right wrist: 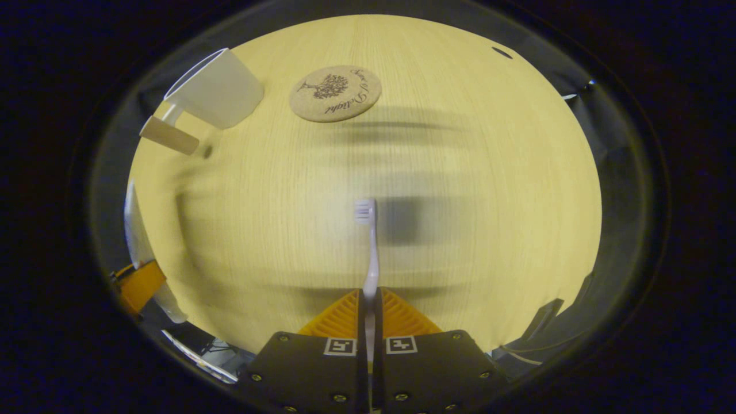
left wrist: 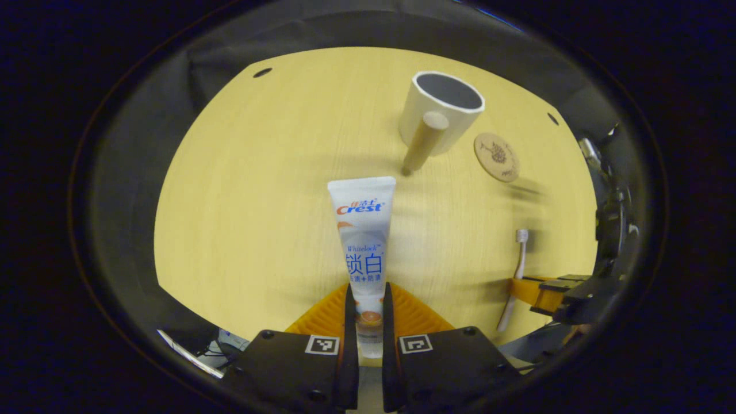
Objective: Put the toothbrush and toothpaste on the desktop into the cup, then pick up the cup and place it on the coaster on the desktop.
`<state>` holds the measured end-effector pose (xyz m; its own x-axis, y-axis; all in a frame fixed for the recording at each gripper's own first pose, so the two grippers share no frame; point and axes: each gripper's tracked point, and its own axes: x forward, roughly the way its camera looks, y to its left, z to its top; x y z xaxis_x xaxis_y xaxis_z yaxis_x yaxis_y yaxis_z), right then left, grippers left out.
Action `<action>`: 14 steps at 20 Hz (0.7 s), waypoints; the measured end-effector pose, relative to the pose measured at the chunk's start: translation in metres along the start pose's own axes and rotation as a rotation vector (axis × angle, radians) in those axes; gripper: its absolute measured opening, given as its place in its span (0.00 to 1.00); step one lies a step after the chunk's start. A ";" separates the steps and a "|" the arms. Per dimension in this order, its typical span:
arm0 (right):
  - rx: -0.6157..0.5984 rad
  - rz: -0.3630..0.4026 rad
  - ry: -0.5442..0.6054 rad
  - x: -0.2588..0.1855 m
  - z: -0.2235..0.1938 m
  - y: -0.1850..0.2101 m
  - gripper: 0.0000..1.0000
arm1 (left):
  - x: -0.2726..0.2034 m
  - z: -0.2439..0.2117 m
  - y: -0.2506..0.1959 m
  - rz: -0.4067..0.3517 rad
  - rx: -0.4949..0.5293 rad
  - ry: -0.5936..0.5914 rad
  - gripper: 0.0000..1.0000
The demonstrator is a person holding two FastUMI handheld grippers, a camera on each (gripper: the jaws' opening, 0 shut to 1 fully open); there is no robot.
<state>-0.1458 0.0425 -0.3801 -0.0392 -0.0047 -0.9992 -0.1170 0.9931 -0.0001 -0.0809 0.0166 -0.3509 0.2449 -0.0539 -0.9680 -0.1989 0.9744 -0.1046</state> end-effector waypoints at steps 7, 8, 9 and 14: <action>-0.006 -0.001 0.002 0.000 0.001 0.000 0.04 | -0.081 0.154 -0.020 -0.057 0.021 -0.277 0.23; -0.007 -0.003 0.001 0.000 0.001 0.000 0.04 | -0.089 0.180 -0.027 -0.067 0.036 -0.316 0.23; -0.007 -0.005 0.000 0.000 0.001 0.000 0.04 | -0.106 0.195 -0.032 -0.078 0.052 -0.352 0.24; -0.006 -0.006 -0.006 0.000 0.001 0.000 0.04 | -0.088 0.272 -0.074 -0.119 0.185 -0.472 0.23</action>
<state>-0.1447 0.0426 -0.3802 -0.0329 -0.0104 -0.9994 -0.1231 0.9924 -0.0063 0.1699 0.0085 -0.1961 0.6651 -0.1039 -0.7395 0.0168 0.9921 -0.1244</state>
